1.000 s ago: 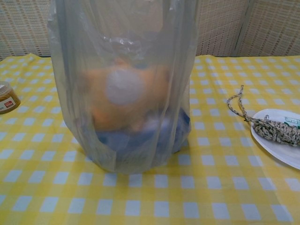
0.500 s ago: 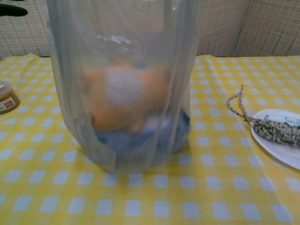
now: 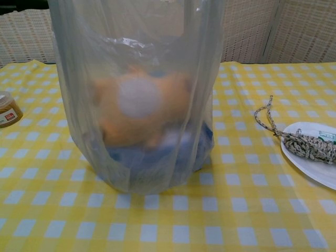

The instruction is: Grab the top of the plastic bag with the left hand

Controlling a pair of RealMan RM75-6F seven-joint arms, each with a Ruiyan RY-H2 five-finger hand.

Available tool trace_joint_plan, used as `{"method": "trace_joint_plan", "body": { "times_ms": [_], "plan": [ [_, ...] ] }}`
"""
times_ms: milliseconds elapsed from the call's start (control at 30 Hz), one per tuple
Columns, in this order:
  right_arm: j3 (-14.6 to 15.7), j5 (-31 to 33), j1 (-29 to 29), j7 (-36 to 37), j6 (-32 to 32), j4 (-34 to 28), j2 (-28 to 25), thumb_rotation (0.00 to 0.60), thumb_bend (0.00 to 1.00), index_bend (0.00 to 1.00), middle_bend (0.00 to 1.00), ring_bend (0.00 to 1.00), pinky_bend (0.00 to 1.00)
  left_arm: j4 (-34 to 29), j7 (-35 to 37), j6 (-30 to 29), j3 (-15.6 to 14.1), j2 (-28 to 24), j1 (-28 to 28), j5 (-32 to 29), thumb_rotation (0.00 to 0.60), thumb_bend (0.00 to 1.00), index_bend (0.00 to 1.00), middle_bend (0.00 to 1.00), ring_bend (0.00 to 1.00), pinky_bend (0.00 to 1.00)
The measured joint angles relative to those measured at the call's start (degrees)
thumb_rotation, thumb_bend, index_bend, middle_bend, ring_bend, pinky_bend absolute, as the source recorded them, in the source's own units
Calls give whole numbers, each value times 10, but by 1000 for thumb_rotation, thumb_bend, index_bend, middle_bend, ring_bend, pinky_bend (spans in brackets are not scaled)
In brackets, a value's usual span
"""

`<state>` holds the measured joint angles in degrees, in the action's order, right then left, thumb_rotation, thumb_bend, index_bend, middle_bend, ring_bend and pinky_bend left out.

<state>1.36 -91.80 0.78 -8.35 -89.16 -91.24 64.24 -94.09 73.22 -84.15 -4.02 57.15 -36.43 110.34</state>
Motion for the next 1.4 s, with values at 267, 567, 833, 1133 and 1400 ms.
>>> {"method": "trace_joint_plan", "body": {
  "times_ms": [267, 567, 833, 1133, 1400],
  "plan": [
    [-7, 13, -2, -11, 10, -2, 5, 600, 312, 0, 0, 0, 0, 1, 27, 2, 1, -3, -23, 5, 600, 243, 44, 25, 0, 40],
    [-14, 25, -11, -22, 27, -5, 8, 600, 312, 0, 0, 0, 0, -3, 47, 10, 0, -4, -40, 3, 600, 244, 48, 25, 0, 49],
    [-15, 26, -9, -19, 22, -6, 6, 600, 312, 0, 0, 0, 0, 6, 78, 37, -3, 20, -70, 6, 600, 244, 44, 25, 0, 51],
    [-16, 29, -7, -13, 21, -4, 4, 600, 312, 0, 0, 0, 0, 23, 102, 56, -8, 41, -94, 2, 600, 244, 33, 25, 0, 55],
    [-17, 28, -5, -4, 16, -1, 1, 600, 312, 0, 0, 0, 0, 35, 144, 67, -15, 50, -120, 7, 600, 244, 26, 52, 32, 98]
  ]
}}
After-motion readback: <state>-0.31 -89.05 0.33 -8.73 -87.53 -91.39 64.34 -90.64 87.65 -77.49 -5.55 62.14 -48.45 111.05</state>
